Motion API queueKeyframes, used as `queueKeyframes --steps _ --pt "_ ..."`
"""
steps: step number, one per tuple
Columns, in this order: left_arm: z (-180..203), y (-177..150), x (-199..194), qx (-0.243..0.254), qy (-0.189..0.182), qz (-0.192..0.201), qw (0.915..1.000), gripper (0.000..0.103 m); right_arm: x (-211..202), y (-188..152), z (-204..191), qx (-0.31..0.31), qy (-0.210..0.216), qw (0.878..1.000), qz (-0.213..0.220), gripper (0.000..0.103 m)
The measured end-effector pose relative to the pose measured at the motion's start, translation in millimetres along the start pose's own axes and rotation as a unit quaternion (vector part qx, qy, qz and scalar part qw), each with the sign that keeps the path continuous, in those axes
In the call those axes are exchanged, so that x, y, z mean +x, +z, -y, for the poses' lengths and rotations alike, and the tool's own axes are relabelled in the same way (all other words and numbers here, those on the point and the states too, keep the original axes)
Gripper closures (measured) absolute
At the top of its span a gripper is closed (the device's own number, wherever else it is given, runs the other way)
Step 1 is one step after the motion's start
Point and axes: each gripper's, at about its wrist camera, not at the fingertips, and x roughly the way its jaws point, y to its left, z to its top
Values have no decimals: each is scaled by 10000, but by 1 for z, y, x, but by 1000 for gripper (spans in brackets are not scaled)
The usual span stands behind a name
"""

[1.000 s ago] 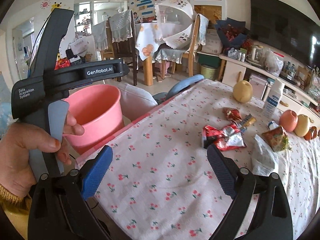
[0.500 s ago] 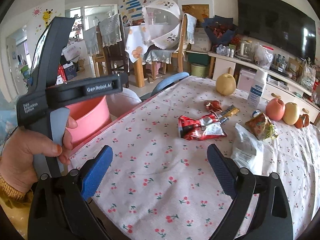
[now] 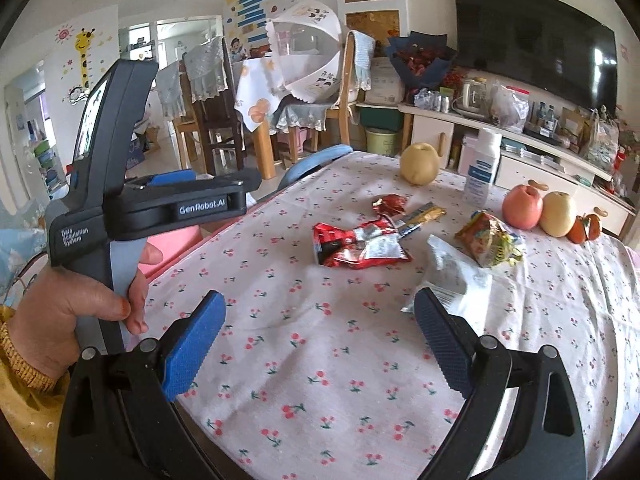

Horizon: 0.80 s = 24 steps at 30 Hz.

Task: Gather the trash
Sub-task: 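Bring both open tools back over the red wrappers on the table, then grasp the red chip bag with the left tool while the right tool grasps the yellow snack packet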

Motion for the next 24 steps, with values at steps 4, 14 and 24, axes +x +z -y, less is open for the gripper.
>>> queueKeyframes --steps 4,14,24 --pt "17 -3 1 177 -162 15 9997 14 -8 -2 14 65 -18 10000 38 9" --pt "54 -8 12 679 -477 -89 9965 14 -22 -12 68 518 -136 9986 -5 9" --pt "92 -19 49 1584 -697 -595 9831 14 -13 -15 142 1397 -189 9900 -81 9"
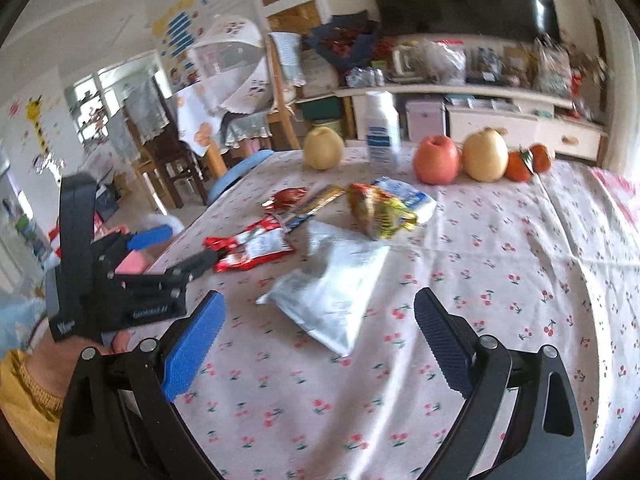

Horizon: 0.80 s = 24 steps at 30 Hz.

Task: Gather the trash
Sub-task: 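Grasp the red chip bag with the left tool while the right tool grasps the yellow snack packet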

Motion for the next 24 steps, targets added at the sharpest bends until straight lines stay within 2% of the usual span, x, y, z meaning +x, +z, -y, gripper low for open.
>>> queueKeyframes --steps 8,19,22,24 --pt "2 9 30 127 -154 -210 9996 14 38 17 41 539 -12 9983 -219 9" --pt "0 16 67 244 -160 -491 9984 14 89 37 65 616 13 9973 -410 9" --pt "-2 18 74 193 -163 -562 9981 14 99 45 65 533 61 9978 -397 15" --pt "-1 18 78 206 -166 -609 9978 14 101 47 64 491 66 9980 -386 15"
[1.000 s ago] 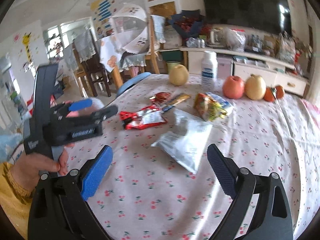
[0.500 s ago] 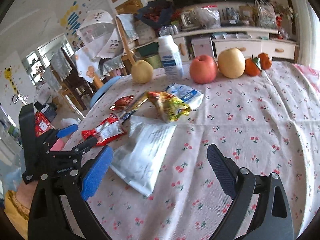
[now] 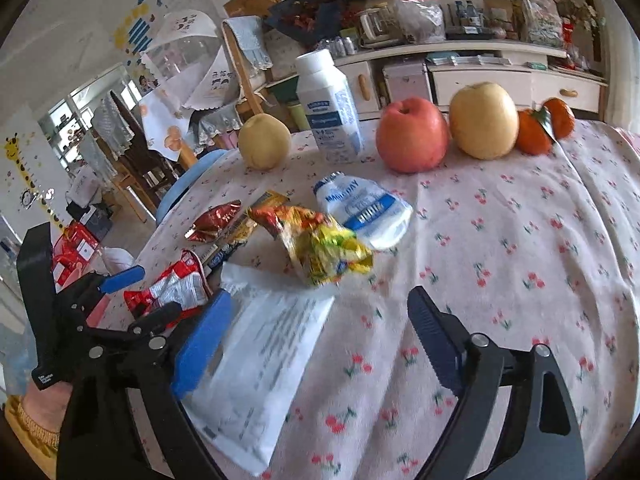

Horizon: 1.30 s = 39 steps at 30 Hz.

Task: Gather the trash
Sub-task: 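Grasp the red chip bag with the left tool while the right tool grasps the yellow snack packet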

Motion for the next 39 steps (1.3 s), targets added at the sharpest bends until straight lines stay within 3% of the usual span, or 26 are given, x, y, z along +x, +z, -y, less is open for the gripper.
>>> queueKeyframes --steps 12,24,32,39 --pt "-4 3 11 -87 -77 -83 9999 18 30 19 -24 -1083 -413 9932 60 15" --pt "1 3 14 -269 -254 -206 9991 29 58 22 -26 -1634 -592 9844 -268 48" --pt "6 1 16 -434 -446 -319 9976 46 57 20 -24 -1668 -598 9837 -293 54" --pt "5 -1 12 -636 -409 -329 9966 52 56 16 -30 -1882 -714 9792 -254 60"
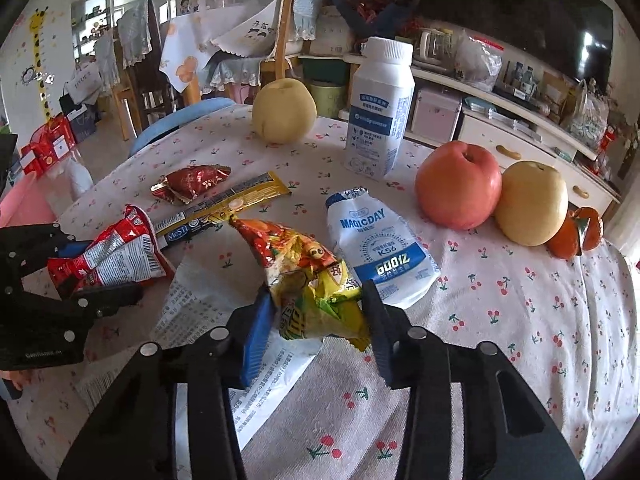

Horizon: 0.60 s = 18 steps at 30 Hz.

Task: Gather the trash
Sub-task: 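Grasp the red chip bag with the left tool while the right tool grasps the yellow snack packet, then carry chip bag and yellow packet to the pink bucket and open both tools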

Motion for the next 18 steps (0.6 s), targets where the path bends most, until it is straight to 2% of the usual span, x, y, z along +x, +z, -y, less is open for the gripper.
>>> queueKeyframes --steps 11,18 --pt "-7 -8 -12 -297 -166 48 9994 57 -12 -5 -7 -111 -168 9997 162 65" --pt "-17 -17 -34 -531 -255 245 9980 57 -34 -4 -20 -140 -164 9989 419 66"
